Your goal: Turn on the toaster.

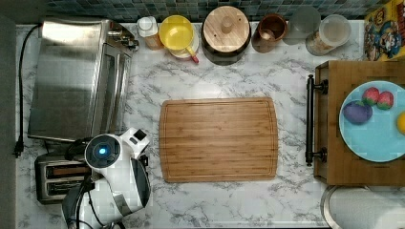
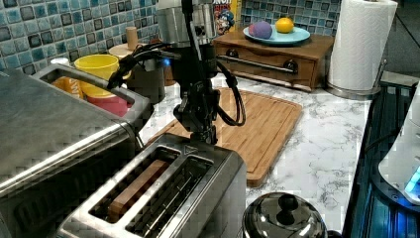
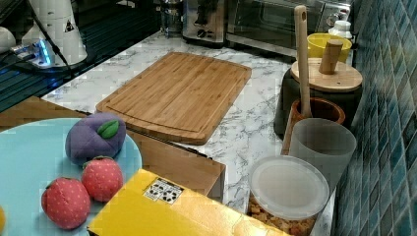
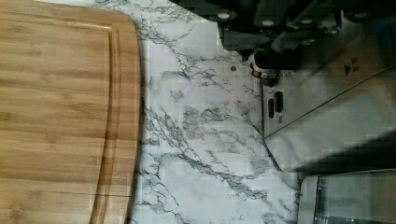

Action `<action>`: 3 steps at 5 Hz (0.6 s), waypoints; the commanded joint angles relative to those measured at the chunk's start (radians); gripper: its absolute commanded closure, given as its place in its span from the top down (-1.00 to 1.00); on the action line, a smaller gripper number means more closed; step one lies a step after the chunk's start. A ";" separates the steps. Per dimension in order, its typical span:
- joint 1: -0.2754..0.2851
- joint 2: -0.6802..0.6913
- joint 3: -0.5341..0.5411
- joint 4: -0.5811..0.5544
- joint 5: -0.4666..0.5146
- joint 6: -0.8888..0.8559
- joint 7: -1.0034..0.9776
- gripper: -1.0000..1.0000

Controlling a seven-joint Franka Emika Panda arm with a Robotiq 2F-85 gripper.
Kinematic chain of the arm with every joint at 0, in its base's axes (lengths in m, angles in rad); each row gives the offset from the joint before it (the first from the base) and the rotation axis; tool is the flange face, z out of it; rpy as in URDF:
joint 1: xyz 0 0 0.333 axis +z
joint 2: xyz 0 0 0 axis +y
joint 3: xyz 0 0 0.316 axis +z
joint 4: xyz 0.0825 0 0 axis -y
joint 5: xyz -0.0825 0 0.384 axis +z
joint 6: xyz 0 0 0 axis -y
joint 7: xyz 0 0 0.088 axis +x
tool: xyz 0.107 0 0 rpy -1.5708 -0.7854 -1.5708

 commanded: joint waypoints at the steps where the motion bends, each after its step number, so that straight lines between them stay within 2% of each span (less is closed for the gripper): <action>1: -0.028 0.122 -0.045 -0.170 -0.045 0.033 0.013 -1.00; 3: -0.019 0.121 -0.054 -0.170 -0.043 0.033 0.011 -1.00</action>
